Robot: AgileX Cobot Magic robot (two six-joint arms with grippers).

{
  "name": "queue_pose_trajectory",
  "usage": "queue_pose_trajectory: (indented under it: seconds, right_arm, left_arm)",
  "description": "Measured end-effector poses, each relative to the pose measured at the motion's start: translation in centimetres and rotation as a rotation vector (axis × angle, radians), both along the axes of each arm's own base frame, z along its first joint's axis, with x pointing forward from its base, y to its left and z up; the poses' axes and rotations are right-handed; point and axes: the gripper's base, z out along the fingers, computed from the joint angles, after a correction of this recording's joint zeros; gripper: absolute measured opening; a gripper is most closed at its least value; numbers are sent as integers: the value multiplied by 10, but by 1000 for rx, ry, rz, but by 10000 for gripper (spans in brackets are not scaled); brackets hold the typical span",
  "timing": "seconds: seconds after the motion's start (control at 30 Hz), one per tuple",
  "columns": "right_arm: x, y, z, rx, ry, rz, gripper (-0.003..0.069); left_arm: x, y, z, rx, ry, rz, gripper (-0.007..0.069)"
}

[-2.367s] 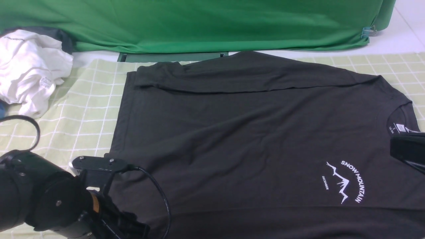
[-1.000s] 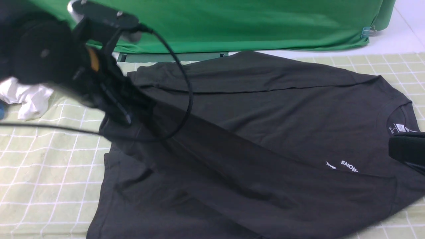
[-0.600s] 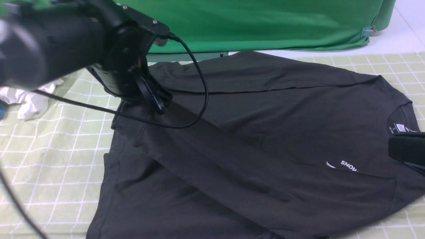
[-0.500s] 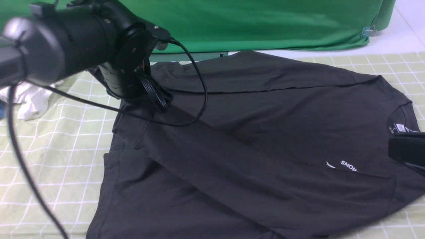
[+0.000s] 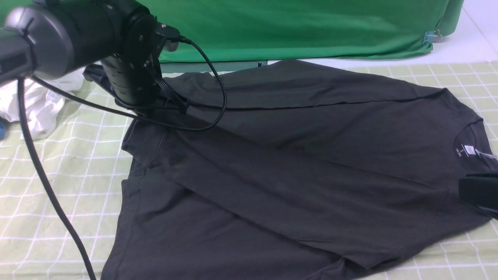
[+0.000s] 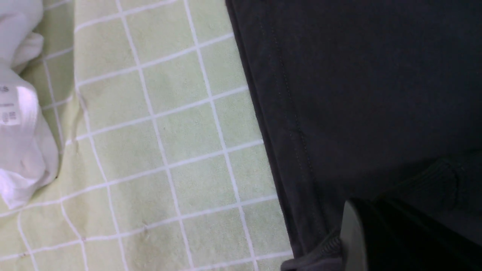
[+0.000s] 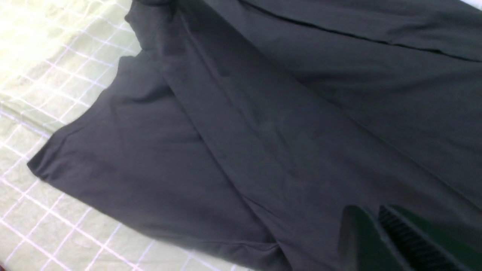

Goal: Fold a long-sleeved shirt over a green coffee tablecloth.
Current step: 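Fold the left side of the black T-shirt inward over its body, then grab the top left corner of the dark shirt with the left gripper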

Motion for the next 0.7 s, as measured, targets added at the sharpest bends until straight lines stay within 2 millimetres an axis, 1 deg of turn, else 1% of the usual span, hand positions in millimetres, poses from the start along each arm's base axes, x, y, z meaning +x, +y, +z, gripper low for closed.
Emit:
queue_pose_trajectory:
  seconds: [0.07, 0.17, 0.23, 0.27, 0.33, 0.37, 0.4, 0.47, 0.5, 0.53, 0.6, 0.67, 0.7]
  right_arm:
    - [0, 0, -2, -13, 18, -2, 77]
    - [4, 3, -11, -77, 95, -8, 102]
    - [9, 7, -17, -124, 150, -12, 143]
    - [12, 9, -20, -155, 185, -14, 174]
    - [21, 17, -27, -227, 263, -16, 260]
    - [22, 18, -27, -235, 269, -14, 279]
    - [30, 25, -34, -294, 321, -6, 358]
    - [40, 33, -47, -369, 384, 11, 447]
    - [45, 38, -54, -406, 416, 20, 476]
    - [48, 40, -59, -428, 435, 24, 498]
    - [58, 48, -77, -503, 495, 36, 531]
    - [67, 53, -90, -567, 528, 42, 542]
    - [71, 54, -98, -610, 536, 43, 545]
  left_arm:
    - [1, 0, -1, 0, -2, -3, 19]
    - [3, 0, 0, 10, -24, -16, 46]
    - [3, 0, 0, 10, -29, -18, 84]
    - [3, 0, 1, 12, -32, -20, 111]
    - [3, 0, 1, 17, -31, -20, 185]
    - [3, 1, 1, 18, -30, -20, 185]
    - [2, 2, 2, 30, -24, -18, 238]
    - [-1, 4, 5, 44, -12, -11, 279]
    - [-3, 5, 8, 50, -5, -5, 294]
    - [-6, 6, 10, 53, 3, 1, 301]
    - [-13, 8, 18, 54, 27, 21, 298]
    - [-22, 8, 25, 6, 41, 42, 262]
    - [-29, 7, 32, -34, 37, 49, 222]
